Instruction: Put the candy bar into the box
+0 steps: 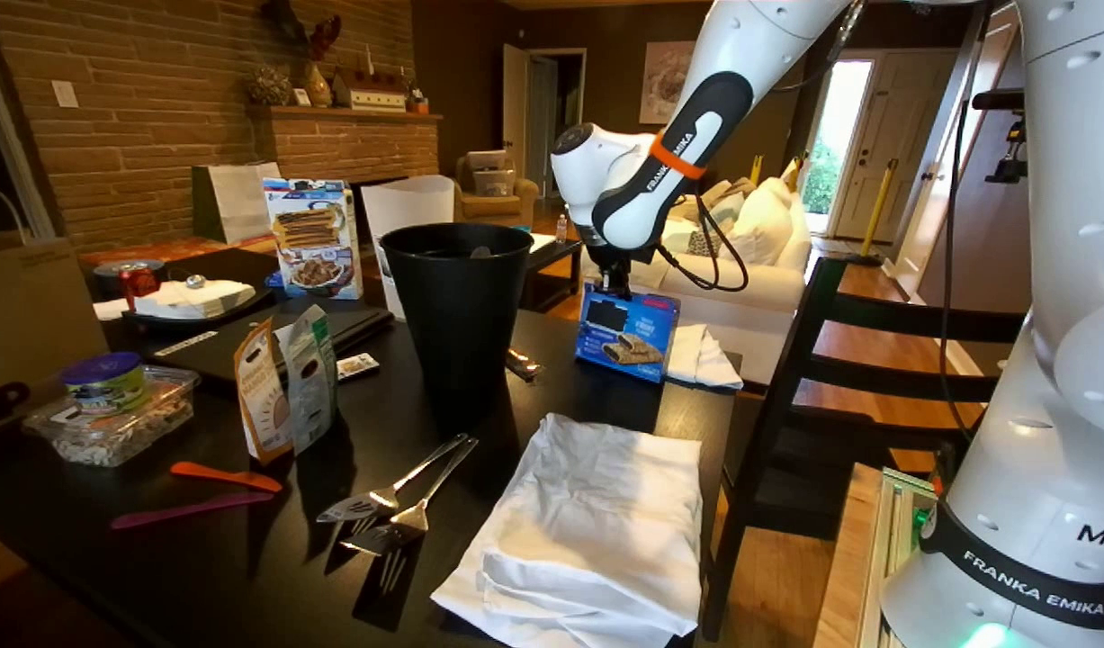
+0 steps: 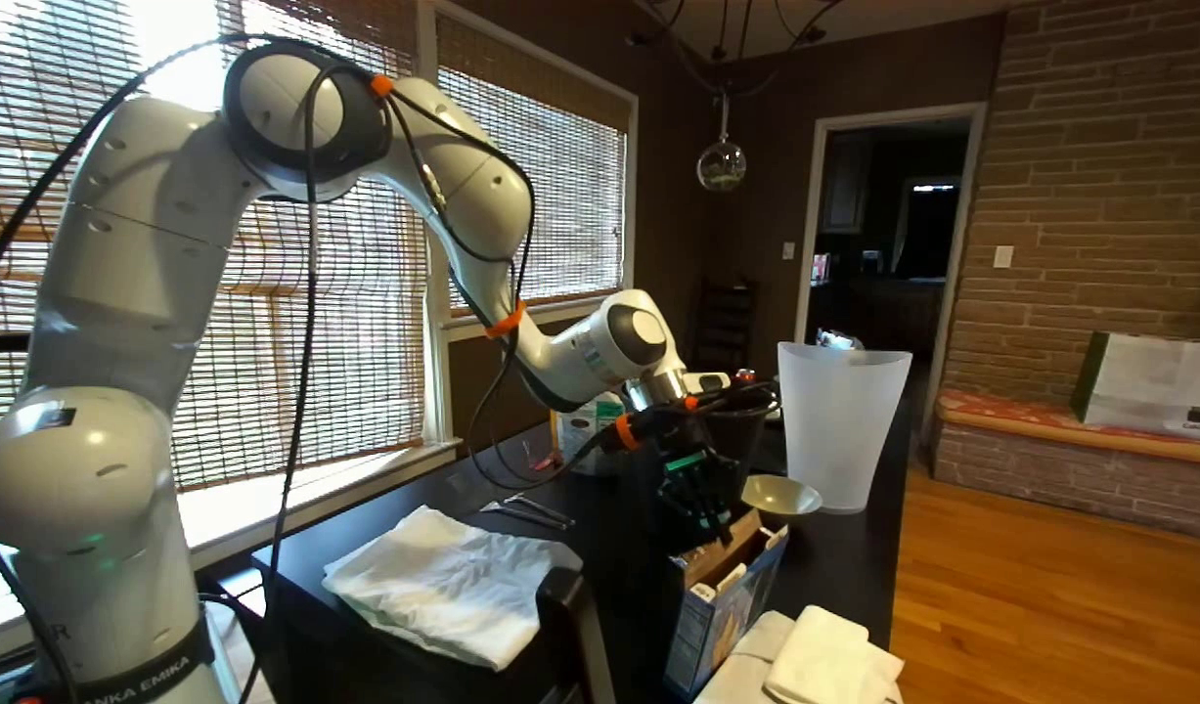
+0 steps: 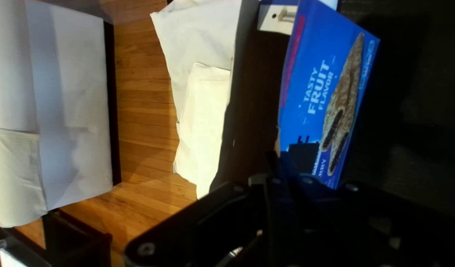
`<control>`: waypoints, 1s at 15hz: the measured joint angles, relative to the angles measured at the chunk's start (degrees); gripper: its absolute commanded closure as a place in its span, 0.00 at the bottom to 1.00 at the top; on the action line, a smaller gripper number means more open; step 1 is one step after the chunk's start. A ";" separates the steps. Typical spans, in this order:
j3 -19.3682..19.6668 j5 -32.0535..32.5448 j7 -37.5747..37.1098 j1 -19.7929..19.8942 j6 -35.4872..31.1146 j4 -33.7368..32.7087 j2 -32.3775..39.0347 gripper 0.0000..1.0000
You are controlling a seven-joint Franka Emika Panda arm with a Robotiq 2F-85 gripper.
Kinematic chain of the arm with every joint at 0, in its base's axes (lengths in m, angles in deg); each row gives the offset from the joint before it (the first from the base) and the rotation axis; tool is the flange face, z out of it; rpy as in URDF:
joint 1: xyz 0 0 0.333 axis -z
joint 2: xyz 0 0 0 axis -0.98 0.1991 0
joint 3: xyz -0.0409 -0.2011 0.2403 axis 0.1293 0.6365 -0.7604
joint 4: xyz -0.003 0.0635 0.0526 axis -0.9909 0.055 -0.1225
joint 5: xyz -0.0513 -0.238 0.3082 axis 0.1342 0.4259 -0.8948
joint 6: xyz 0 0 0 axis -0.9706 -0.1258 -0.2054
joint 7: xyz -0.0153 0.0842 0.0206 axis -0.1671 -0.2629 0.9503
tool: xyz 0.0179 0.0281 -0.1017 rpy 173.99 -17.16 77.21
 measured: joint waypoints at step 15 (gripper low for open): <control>-1.21 -0.23 0.37 0.04 0.01 2.53 -1.44 0.63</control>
